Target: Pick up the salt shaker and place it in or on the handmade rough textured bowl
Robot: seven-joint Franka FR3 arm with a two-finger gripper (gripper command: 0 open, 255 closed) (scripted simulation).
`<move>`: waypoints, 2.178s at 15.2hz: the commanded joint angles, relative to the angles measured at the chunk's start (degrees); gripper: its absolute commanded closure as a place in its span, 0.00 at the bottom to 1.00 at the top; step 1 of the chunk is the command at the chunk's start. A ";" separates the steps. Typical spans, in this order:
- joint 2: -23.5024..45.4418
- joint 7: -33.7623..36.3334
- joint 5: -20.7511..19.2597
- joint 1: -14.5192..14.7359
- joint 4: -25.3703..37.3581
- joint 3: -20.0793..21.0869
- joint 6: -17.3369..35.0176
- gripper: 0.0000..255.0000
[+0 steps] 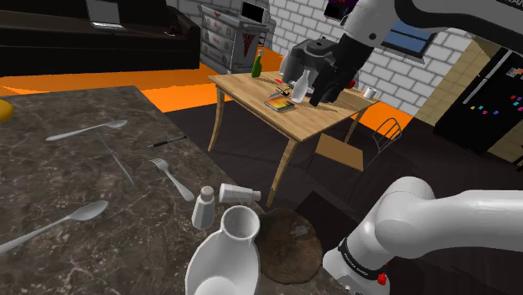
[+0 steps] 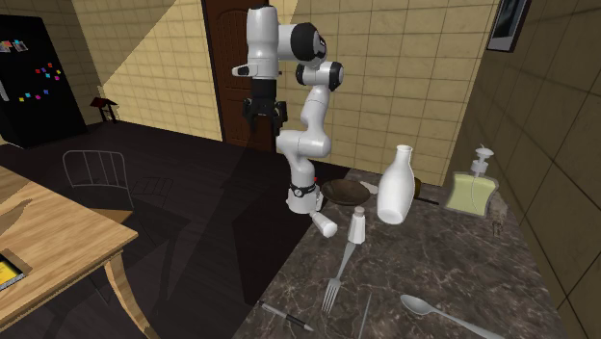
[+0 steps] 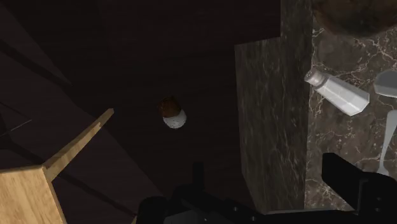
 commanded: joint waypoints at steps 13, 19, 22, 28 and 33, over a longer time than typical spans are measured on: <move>4.40 -16.09 4.64 12.37 -14.95 2.24 20.62 0.00; 8.74 -24.57 7.29 19.19 -20.67 3.49 31.11 0.00; 11.48 -28.98 8.77 22.77 -23.11 4.10 36.45 0.00; 14.97 -30.90 9.87 24.47 -25.54 4.64 42.42 0.00; 17.35 -31.11 10.38 24.78 -26.74 4.91 46.03 0.00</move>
